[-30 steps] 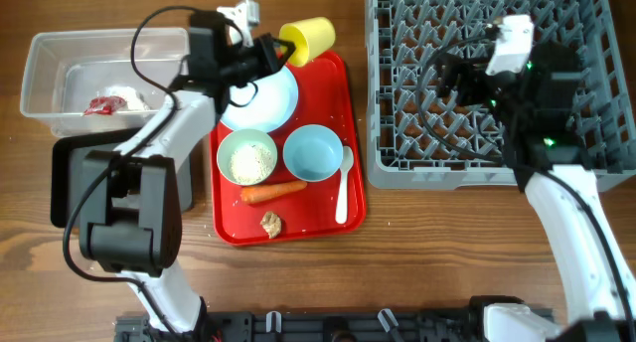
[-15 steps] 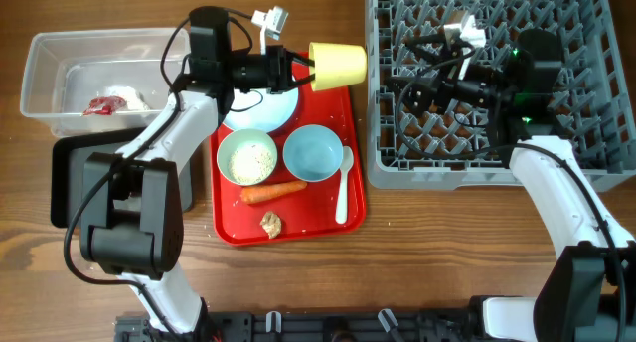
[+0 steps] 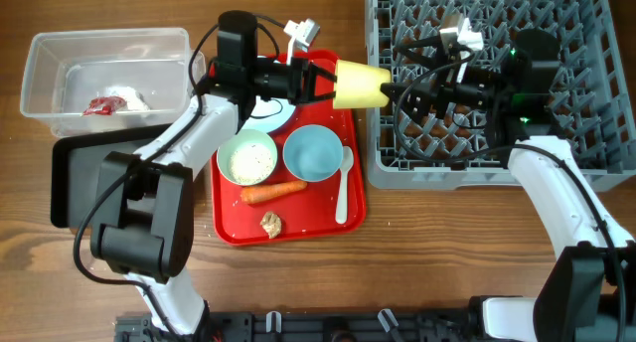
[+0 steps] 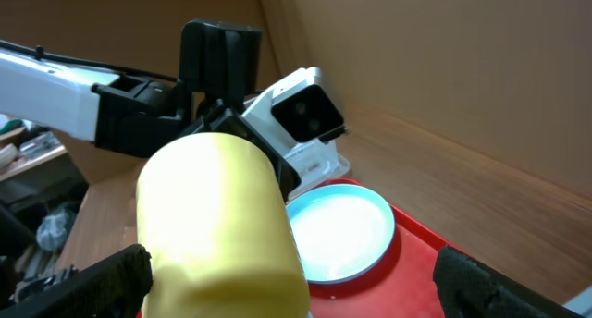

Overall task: Sort waste into correct bins and load items into the dishwasher rack
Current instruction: 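Hand the yellow cup from the left gripper to the right gripper, then lower the yellow cup into the right side of the rack, release, then grasp the light blue bowl on the tray with the left gripper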

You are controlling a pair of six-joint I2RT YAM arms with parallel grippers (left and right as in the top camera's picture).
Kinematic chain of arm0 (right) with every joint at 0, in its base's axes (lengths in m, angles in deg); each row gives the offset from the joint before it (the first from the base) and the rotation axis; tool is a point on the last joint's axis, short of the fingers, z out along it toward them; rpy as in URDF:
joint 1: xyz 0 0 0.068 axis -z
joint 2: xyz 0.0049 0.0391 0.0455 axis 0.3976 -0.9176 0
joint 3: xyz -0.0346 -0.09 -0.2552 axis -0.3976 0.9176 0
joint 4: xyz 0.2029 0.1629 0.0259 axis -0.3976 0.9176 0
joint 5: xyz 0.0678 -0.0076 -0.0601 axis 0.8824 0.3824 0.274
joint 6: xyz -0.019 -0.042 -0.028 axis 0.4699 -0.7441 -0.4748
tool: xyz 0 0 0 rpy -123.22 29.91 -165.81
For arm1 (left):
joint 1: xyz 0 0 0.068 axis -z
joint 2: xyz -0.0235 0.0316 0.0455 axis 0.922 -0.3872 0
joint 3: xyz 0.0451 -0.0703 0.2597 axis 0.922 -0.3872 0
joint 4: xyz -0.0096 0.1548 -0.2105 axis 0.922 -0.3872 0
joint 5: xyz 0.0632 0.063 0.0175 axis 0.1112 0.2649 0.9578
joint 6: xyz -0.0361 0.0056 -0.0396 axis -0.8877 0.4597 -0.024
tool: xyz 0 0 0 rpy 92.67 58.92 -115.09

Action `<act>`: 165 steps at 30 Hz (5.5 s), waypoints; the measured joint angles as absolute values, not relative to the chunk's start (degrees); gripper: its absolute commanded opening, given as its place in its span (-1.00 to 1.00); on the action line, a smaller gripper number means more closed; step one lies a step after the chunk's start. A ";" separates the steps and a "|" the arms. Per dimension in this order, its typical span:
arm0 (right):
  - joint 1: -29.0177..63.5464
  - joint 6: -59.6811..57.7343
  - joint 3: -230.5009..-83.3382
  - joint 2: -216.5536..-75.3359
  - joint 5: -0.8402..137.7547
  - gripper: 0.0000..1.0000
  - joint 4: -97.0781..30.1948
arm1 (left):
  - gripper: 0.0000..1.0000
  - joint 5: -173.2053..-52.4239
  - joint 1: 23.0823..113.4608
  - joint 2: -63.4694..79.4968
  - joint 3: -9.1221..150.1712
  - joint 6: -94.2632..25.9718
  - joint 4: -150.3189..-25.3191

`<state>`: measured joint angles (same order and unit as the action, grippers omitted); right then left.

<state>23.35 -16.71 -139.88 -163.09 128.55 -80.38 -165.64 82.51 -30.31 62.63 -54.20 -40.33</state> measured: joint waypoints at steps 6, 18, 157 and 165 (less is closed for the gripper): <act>22.08 -16.71 -139.88 -163.09 128.79 0.99 -79.31 | -0.92 -165.66 82.56 -30.31 62.63 -54.18 -39.39; 18.87 -16.71 -139.88 -163.09 128.77 0.99 -78.65 | -0.92 -165.80 82.90 -30.31 62.63 -55.05 -38.96; 19.13 -15.22 -157.46 -162.89 82.61 0.89 -39.35 | 0.38 -95.77 73.48 -19.97 62.63 -28.61 -85.25; 12.47 -14.92 -157.46 -162.92 76.64 0.90 -39.07 | 0.26 -100.36 75.12 -19.97 62.63 -27.03 -84.53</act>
<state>12.47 -14.92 -157.46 -162.92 76.64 -39.07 -100.36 75.12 -19.97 62.63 -27.03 -84.53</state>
